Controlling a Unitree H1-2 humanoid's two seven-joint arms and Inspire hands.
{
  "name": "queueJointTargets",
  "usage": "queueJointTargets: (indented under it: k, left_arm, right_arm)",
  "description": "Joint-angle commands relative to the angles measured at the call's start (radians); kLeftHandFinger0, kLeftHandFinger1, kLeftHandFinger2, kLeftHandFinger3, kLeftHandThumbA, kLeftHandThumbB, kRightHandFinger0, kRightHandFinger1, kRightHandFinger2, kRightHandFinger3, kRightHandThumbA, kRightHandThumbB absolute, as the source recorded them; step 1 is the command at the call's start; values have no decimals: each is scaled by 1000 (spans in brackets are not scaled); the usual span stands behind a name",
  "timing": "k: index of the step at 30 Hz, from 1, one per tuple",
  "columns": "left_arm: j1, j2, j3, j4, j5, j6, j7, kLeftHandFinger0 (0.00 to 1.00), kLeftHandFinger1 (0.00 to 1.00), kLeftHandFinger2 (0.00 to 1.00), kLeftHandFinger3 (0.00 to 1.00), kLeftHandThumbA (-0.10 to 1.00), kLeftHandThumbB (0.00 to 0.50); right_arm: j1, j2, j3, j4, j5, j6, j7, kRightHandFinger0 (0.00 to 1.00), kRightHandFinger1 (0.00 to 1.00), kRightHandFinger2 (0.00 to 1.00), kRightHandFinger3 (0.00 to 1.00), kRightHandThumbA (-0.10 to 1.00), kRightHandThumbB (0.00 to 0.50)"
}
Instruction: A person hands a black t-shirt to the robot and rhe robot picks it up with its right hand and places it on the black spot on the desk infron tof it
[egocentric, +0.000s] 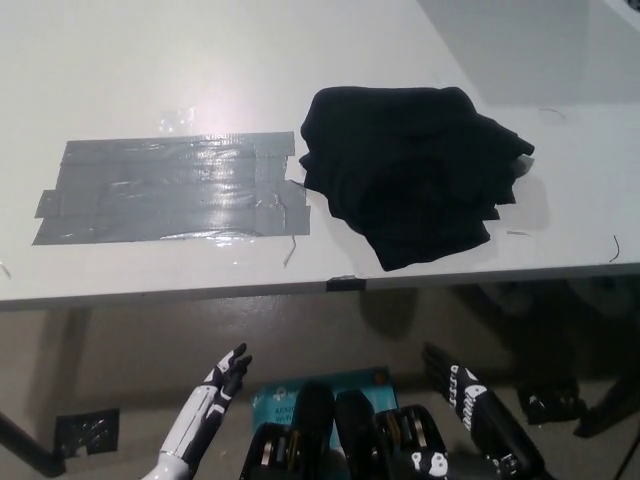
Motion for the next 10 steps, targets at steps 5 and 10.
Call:
queueJointTargets:
  k: [5, 10]
  left_arm:
    - [2, 24, -13, -33, -60, -13, -72, 1000, 1000, 1000, 1000, 1000, 500]
    - [0, 21, -7, -27, -65, -17, -68, 1000, 1000, 1000, 1000, 1000, 500]
  right_arm:
    - [7, 47, -86, 2, 195, 11, 107, 1000, 1000, 1000, 1000, 1000, 182]
    - [-1, 51, -93, 9, 189, 11, 116, 1000, 1000, 1000, 1000, 1000, 187]
